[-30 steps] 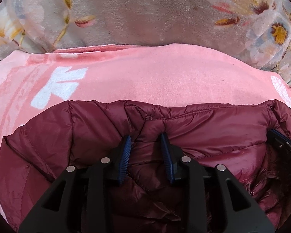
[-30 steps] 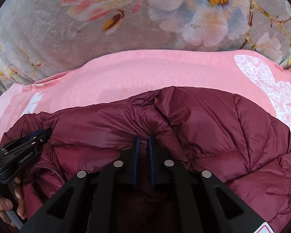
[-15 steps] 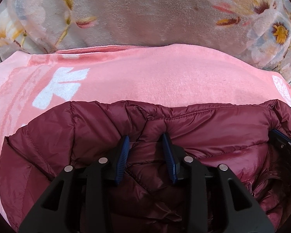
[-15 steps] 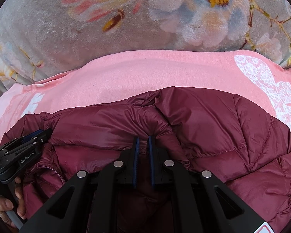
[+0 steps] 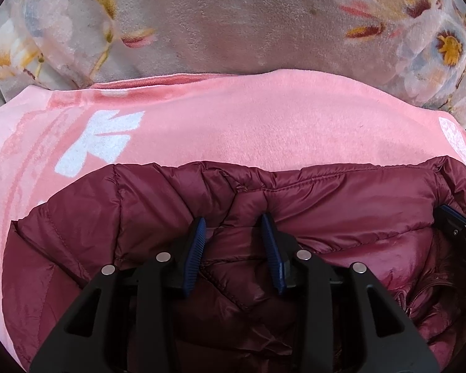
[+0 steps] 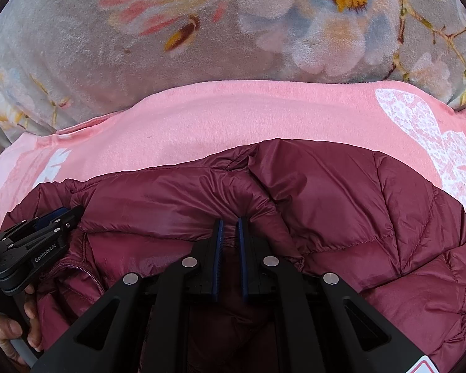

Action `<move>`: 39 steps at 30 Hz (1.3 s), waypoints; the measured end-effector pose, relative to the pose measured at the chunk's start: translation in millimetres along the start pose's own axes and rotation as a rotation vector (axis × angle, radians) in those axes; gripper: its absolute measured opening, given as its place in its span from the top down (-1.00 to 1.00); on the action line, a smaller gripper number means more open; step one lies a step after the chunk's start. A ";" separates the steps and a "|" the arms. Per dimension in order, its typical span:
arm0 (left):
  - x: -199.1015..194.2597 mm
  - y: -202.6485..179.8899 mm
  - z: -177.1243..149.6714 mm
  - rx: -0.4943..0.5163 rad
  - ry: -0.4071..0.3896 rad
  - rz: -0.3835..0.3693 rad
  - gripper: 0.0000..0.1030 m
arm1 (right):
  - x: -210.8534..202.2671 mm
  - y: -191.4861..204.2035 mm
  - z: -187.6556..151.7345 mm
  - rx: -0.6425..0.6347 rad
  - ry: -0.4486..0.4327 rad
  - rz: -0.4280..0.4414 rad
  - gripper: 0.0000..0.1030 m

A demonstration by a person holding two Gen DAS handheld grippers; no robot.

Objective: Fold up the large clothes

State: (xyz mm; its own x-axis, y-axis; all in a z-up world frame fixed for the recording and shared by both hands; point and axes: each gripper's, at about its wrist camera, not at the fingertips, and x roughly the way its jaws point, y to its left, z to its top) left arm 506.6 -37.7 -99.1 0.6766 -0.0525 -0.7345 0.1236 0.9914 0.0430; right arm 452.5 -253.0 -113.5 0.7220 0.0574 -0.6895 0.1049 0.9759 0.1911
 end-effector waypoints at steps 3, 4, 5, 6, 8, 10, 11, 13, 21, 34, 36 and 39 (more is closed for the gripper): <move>1.2 -1.6 0.3 0.006 0.000 0.010 0.27 | -0.2 2.6 0.0 -0.010 0.000 -0.013 0.89; 2.0 -2.0 0.4 0.008 0.001 0.013 0.26 | 0.1 3.7 -0.1 -0.014 0.001 -0.016 0.89; 3.0 -2.6 0.6 0.010 0.002 0.017 0.25 | 0.6 4.4 0.0 -0.018 0.002 -0.021 0.89; 4.0 -3.1 0.7 0.011 0.004 0.023 0.22 | 1.2 5.3 0.2 -0.023 0.003 -0.027 0.89; 5.7 -3.4 1.1 0.013 0.006 0.035 0.17 | 2.5 6.6 0.7 -0.033 0.006 -0.038 0.89; 7.0 -3.9 1.4 0.015 0.009 0.051 0.05 | 4.2 10.7 1.1 -0.054 0.009 -0.060 0.89; 7.5 -3.6 1.9 0.013 0.011 0.060 0.01 | 4.8 13.3 1.5 -0.066 0.010 -0.074 0.89; 7.8 -2.4 2.7 0.009 0.015 0.074 -0.16 | 2.7 17.9 1.6 -0.094 0.007 -0.093 0.85; -87.9 50.2 -37.9 -0.137 0.110 -0.120 -0.76 | -162.7 -20.5 -62.3 -0.046 -0.021 0.005 -0.07; -253.3 157.2 -247.8 -0.278 0.214 -0.173 -0.77 | -336.2 -136.5 -300.7 0.234 0.124 -0.087 -0.16; -262.7 162.0 -267.5 -0.305 0.226 -0.171 -0.77 | -341.6 -139.2 -316.5 0.287 0.117 -0.035 -0.18; -264.8 169.7 -291.6 -0.357 0.254 -0.202 -0.77 | -338.6 -141.8 -327.8 0.364 0.094 0.014 -0.27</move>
State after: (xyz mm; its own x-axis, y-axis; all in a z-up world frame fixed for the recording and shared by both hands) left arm 136.7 179.4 -94.8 0.4608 -0.2617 -0.8480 -0.0525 0.9458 -0.3204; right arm -31.0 -341.8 -136.2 0.6606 0.1058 -0.7432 0.3438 0.8374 0.4248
